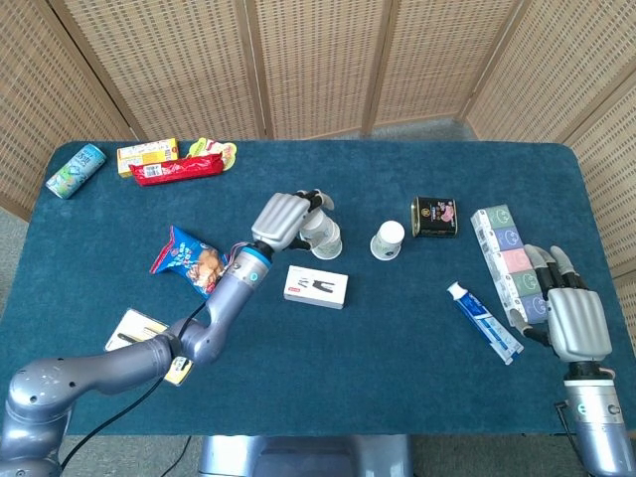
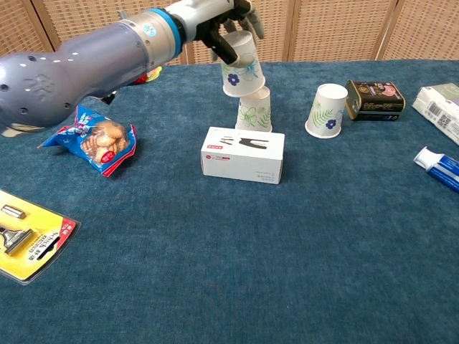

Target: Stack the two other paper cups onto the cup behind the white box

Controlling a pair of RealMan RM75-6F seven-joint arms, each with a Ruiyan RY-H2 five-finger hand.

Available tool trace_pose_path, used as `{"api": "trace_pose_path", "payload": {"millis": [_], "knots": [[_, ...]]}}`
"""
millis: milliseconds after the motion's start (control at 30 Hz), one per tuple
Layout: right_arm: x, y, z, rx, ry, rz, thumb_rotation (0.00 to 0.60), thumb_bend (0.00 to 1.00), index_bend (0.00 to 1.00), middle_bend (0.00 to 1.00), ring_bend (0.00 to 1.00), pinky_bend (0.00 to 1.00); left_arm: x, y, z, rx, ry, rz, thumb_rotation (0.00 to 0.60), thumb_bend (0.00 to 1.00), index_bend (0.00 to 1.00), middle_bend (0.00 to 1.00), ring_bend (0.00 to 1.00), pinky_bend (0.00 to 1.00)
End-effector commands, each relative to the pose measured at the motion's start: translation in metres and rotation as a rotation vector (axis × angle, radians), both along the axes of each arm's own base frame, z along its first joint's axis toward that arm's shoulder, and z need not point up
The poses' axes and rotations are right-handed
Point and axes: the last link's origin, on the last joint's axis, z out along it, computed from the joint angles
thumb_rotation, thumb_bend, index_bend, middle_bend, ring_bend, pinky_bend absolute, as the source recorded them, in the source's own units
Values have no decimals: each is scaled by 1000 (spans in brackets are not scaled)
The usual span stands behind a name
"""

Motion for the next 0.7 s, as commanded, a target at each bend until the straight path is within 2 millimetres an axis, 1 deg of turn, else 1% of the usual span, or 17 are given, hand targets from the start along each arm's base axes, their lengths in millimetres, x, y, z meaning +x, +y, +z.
{"api": "trace_pose_path", "payload": {"millis": [33,200,467,633,700], "knots": [[-1,0,0,-1,-6,-3,600,296,0,135,0,294,7,3,-10,-18,-3,1,600,398,323,348,365,570],[-3,0,2,-1,-14,-11,600,295,0,134,0,294,11,6,-20,-28,7,2,600,398,322,347,358,563],[-4,0,2,7,-31,-9,600,294,0,135,0,294,13,8,-30,-42,17,3,600,397,311,338,336,546],[-5,0,2,17,-43,-7,600,295,0,135,0,294,10,9,-38,-69,47,14,600,396,268,287,254,489],[-5,0,2,16,-47,-8,600,295,0,134,0,295,8,9,-42,-90,69,22,600,395,215,214,156,422]]}}
